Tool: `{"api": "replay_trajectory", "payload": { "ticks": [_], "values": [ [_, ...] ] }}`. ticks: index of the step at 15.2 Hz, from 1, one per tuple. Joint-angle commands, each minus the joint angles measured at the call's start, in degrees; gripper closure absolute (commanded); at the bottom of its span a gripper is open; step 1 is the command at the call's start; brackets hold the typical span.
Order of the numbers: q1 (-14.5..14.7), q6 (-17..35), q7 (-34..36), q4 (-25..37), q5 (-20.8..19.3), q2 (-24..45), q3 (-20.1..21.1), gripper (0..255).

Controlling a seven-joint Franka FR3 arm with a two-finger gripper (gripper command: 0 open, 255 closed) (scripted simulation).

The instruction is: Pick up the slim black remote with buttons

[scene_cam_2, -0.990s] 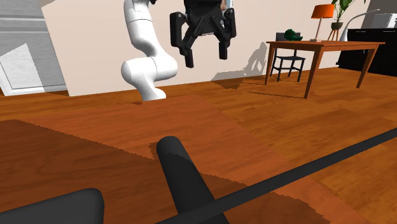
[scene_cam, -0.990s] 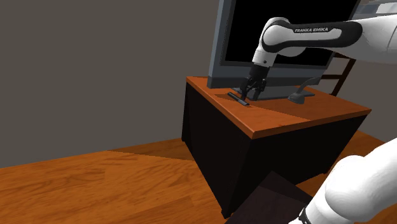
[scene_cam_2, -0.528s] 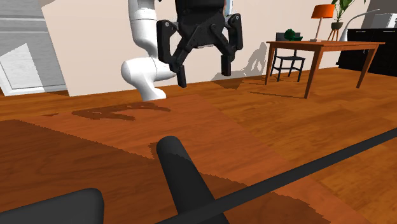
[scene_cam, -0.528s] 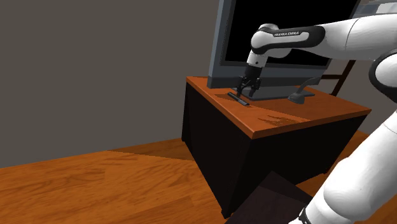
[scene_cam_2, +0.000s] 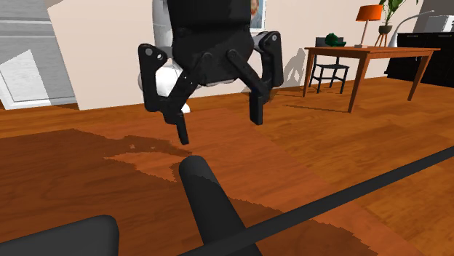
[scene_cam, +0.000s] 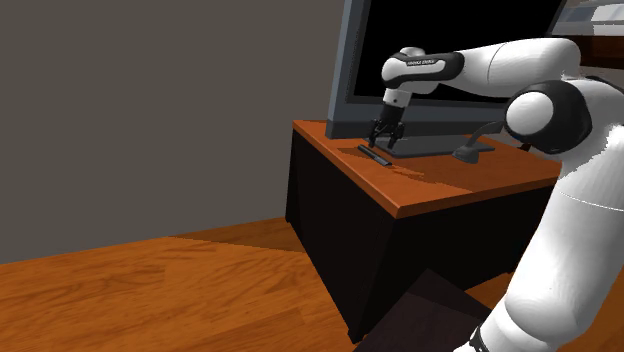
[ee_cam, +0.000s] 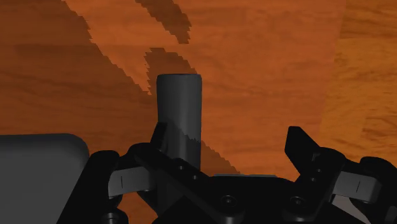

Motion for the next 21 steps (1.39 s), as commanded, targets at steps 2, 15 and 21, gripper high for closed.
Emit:
{"api": "replay_trajectory", "payload": {
  "ticks": [2, 15, 21],
  "values": [
    [-2.2, -1.29, -0.8, 7.79, 1.9, 7.0, -1.07, 0],
    [-2.63, 3.96, -1.46, 4.56, 2.66, 9.21, -1.11, 255],
    [-2.66, 4.06, -1.51, 4.5, 2.68, 9.26, -1.11, 255]
  ]
}}
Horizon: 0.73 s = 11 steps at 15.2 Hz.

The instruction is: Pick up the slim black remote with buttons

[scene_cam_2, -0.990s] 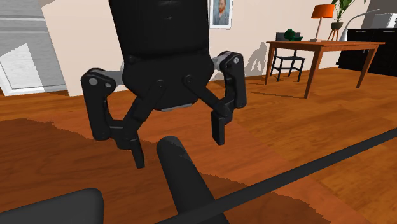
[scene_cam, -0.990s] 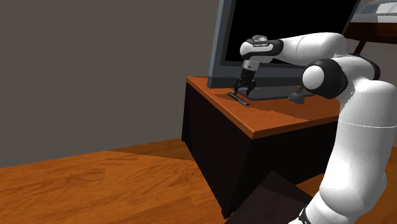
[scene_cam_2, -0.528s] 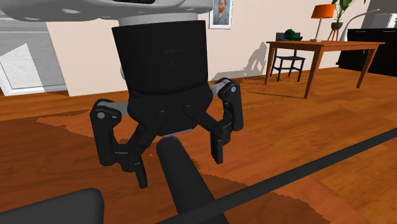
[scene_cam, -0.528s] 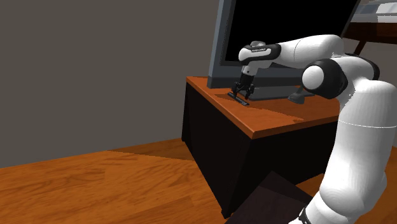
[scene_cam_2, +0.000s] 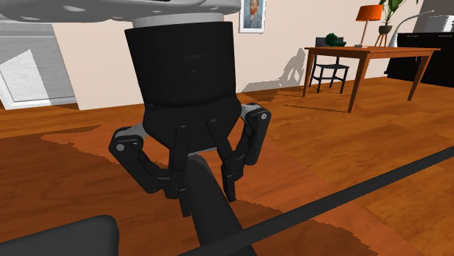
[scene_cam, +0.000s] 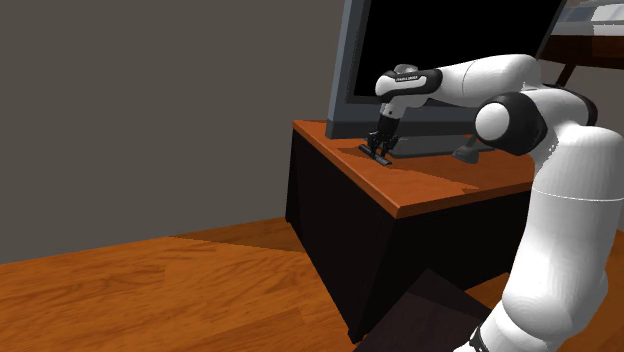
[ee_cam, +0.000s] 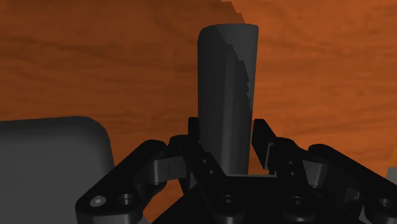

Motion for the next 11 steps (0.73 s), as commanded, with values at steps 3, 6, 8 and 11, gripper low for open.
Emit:
{"api": "replay_trajectory", "payload": {
  "ticks": [3, 6, 8, 11],
  "values": [
    [0.04, -0.84, 0.12, 0.65, -0.01, 0.04, 0.05, 255],
    [-0.09, -3.12, 0.35, 2.9, -0.09, 0.01, -0.01, 255],
    [-0.2, -4.67, 0.49, 4.51, -0.11, 0.05, -0.04, 255],
    [-0.39, -7.06, 0.68, 7.09, -0.1, 0.24, -0.09, 255]
  ]
}}
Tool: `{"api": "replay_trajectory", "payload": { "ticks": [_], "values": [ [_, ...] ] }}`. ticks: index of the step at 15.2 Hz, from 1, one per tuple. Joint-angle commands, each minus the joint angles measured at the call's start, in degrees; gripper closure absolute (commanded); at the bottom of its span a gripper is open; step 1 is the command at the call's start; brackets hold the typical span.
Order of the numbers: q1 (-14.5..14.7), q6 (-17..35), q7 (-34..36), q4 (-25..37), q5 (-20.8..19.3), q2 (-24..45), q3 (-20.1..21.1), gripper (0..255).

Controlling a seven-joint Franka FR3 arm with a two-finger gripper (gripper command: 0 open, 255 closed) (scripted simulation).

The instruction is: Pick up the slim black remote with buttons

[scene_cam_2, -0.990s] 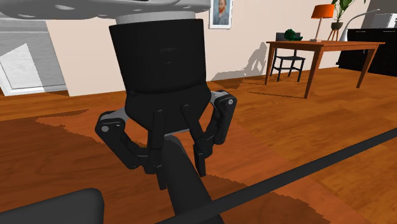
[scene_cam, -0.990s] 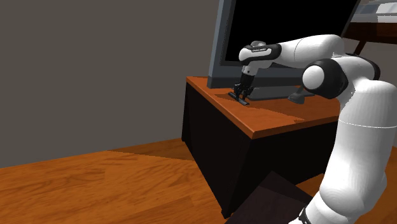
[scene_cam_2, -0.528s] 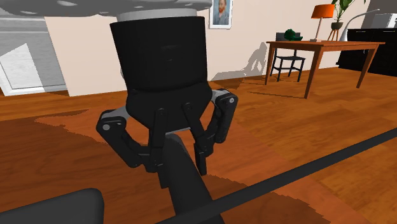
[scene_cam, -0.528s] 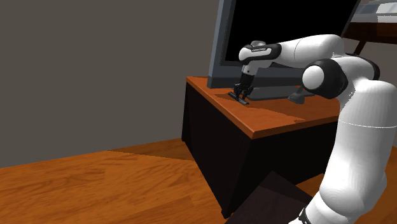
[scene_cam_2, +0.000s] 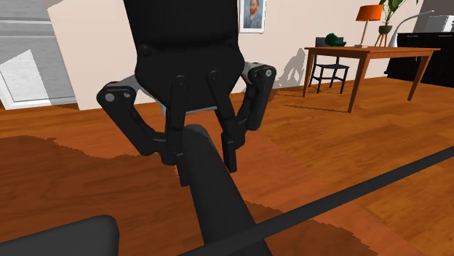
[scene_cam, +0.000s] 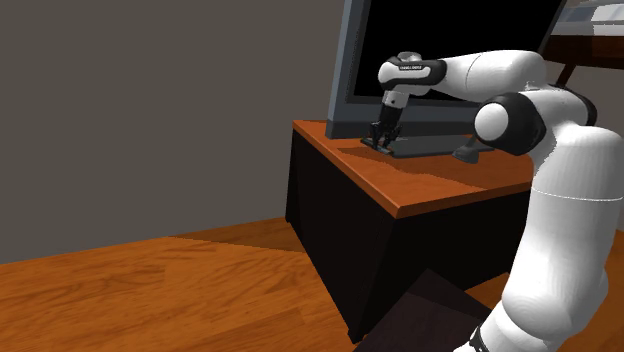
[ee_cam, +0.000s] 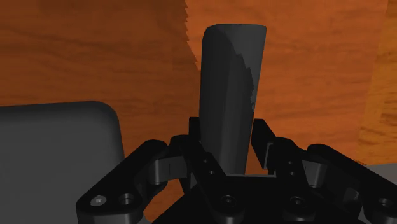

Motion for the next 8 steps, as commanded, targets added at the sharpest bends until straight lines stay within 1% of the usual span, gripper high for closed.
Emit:
{"api": "replay_trajectory", "payload": {
  "ticks": [1, 6, 8],
  "values": [
    [-0.09, -1.62, 0.21, 1.81, 0.0, 0.06, -0.02, 255],
    [-0.56, -5.85, 0.49, 6.81, 0.19, 0.85, -0.08, 255],
    [-0.58, -5.98, 0.5, 6.97, 0.2, 0.87, -0.08, 255]
  ]
}}
